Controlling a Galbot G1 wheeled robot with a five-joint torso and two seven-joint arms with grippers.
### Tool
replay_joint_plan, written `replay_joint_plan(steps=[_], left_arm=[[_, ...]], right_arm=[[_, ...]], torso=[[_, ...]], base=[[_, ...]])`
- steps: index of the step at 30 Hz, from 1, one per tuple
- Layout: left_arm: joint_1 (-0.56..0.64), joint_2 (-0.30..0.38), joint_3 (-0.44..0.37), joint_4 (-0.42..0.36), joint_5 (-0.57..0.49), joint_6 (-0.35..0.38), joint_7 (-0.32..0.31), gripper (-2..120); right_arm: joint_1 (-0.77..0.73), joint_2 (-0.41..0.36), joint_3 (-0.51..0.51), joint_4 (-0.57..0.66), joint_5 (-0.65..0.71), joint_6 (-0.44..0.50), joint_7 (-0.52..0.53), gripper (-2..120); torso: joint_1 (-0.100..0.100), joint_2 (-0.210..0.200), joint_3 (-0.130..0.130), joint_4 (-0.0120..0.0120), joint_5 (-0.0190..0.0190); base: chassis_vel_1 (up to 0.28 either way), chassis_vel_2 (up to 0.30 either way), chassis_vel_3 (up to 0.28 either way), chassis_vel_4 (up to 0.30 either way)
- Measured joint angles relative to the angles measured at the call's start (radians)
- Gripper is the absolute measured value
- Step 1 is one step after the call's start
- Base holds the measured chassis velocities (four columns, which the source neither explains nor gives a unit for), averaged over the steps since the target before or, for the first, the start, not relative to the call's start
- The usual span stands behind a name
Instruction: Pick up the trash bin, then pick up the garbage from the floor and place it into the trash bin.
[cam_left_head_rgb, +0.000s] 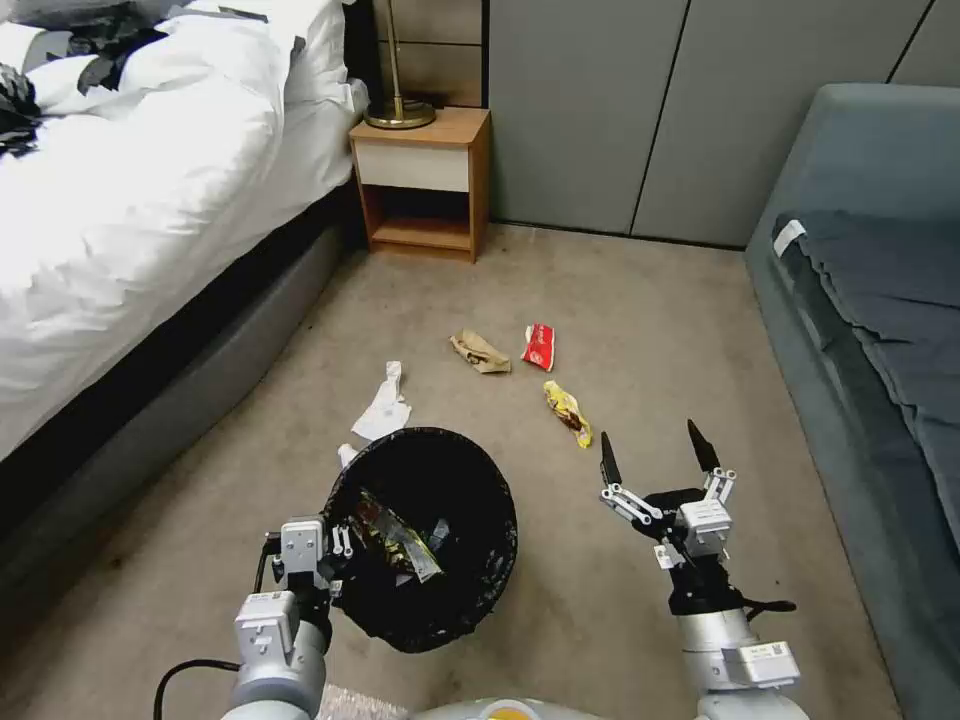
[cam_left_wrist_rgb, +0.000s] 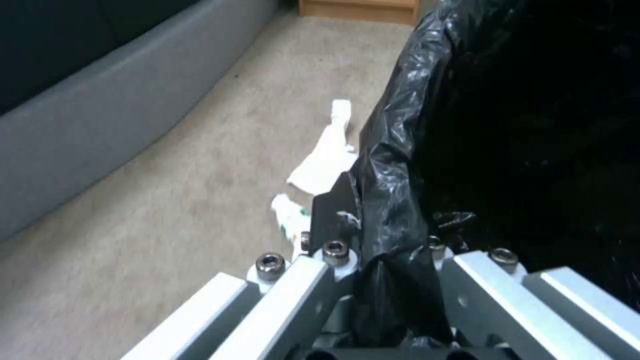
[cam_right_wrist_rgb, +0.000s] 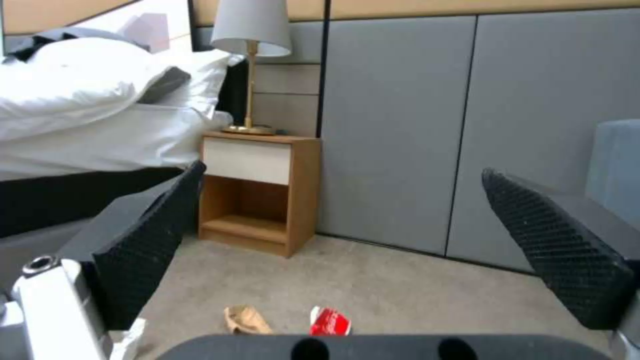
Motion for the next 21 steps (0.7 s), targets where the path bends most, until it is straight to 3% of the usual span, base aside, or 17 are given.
replay_joint_plan(steps=[21], left_arm=[[-0.006,0.001,0.002,-0.004,0.0,0.003,-0.002,1]], right_arm=[[0.013,-0.005,0.008,0.003,-0.001,0.013,-0.009,100]], torso=[[0.0,0.0,0.0,0.0002,0.0001]], base=[[-0.222,0.218,0.218,-0.215]])
